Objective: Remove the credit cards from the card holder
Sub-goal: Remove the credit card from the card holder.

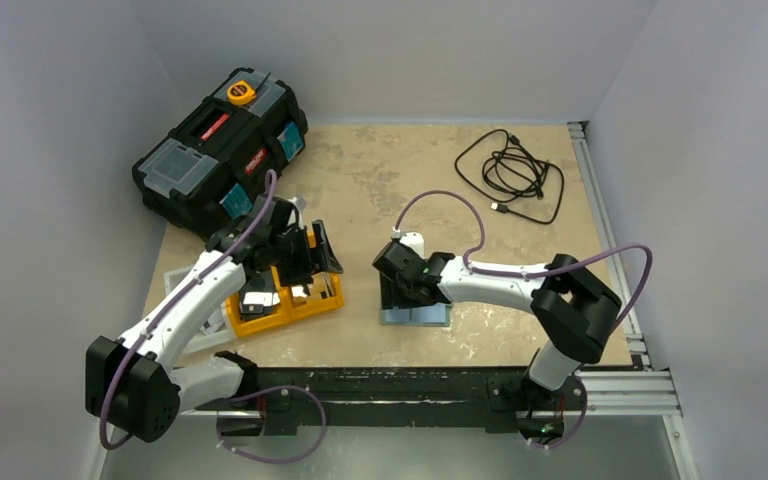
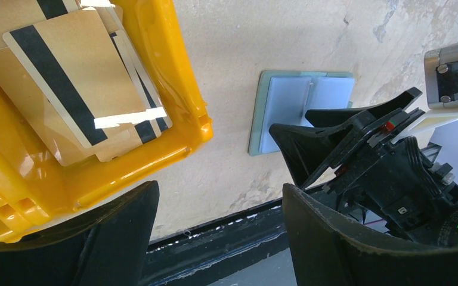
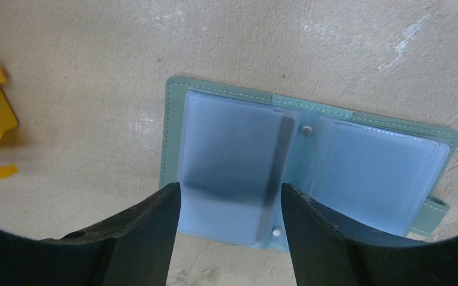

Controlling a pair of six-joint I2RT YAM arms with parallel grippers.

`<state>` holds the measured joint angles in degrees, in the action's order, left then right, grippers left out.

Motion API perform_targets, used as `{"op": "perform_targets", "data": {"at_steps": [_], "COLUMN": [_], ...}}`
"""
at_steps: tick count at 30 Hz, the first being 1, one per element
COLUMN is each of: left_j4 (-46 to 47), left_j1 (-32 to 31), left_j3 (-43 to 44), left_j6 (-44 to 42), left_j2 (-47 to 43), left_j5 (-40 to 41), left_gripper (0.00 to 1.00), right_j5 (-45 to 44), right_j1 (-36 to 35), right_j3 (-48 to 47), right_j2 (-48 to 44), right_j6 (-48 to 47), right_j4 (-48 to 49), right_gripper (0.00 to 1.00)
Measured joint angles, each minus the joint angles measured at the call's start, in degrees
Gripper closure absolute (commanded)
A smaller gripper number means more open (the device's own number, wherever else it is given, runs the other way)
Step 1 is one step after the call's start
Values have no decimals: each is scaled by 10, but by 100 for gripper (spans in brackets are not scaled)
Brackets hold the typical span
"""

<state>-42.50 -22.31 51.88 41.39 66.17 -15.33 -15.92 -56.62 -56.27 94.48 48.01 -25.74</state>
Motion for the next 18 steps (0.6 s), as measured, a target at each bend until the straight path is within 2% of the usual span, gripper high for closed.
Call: {"op": "perform_targets", "data": {"at_steps": [7, 18], "left_j4": [4, 14], "left_j1": [0, -19], "left_j3": [0, -1], "left_j6": [0, 2], "left_j2": [6, 26], "left_j5": [-5, -6], "left_gripper": [25, 25], "right_j5": [5, 28], "right_j1": [-2, 4], "right_j3": [0, 26], "right_j2": [15, 9], "right_j6": [1, 4], "right_j4": [1, 48], "right_gripper": [49, 86]}}
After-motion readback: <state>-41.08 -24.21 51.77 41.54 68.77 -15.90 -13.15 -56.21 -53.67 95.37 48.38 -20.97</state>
